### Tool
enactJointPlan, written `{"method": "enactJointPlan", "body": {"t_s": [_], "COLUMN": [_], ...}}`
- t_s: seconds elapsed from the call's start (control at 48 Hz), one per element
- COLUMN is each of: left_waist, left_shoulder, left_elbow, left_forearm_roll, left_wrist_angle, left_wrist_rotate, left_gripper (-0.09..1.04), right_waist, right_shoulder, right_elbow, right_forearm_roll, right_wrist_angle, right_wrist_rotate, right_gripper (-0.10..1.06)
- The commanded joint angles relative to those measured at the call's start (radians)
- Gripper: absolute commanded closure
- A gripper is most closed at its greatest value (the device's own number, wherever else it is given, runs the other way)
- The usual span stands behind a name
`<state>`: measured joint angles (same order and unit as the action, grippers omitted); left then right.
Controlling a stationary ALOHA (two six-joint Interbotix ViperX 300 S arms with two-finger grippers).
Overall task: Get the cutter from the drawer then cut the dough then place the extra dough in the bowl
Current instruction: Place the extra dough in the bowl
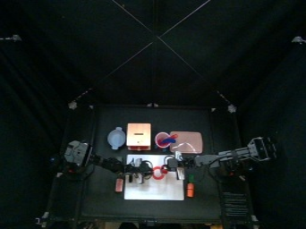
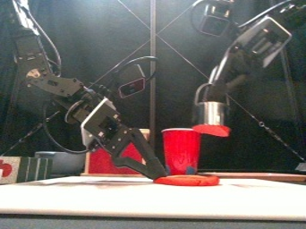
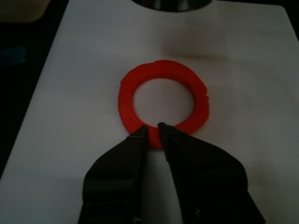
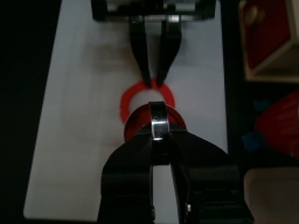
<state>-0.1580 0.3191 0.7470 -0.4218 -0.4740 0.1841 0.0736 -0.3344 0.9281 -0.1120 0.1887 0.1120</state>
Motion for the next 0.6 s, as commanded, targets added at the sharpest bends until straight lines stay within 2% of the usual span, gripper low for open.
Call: {"method": "enactJointPlan", "body": {"t_s": [0.021, 0.146, 0.354, 0.5, 0.604], "left_waist": [0.015, 0.031, 0.031, 0.034, 0.035], "left_shoulder": [-0.06, -0.1, -0.118, -0.11, -0.101], "left_elbow": [-0.006, -0.003, -0.003, 0.0, 0.002], "left_forearm_roll": [0.002, 0.011, 0.032, 0.031, 0.031], "left_wrist_angle": [-0.003, -0.003, -0.003, -0.003, -0.003], "left_wrist_rotate": [0.002, 0.003, 0.002, 0.002, 0.002], "left_gripper": [0.32, 0.32, 0.32, 0.32, 0.32], "right_waist": [-0.014, -0.041, -0.041, -0.041, -0.04], "right_shoulder": [-0.012, 0.029, 0.063, 0.04, 0.012], "right_elbow": [0.026, 0.041, 0.029, 0.025, 0.018], "right_forearm_roll": [-0.003, -0.017, -0.031, -0.014, -0.003], "right_wrist_angle": [-0.005, -0.006, -0.011, -0.008, -0.006], "right_wrist_rotate": [-0.002, -0.003, -0.002, 0.0, 0.0], "right_gripper": [0.58, 0.58, 0.52, 0.42, 0.41]}}
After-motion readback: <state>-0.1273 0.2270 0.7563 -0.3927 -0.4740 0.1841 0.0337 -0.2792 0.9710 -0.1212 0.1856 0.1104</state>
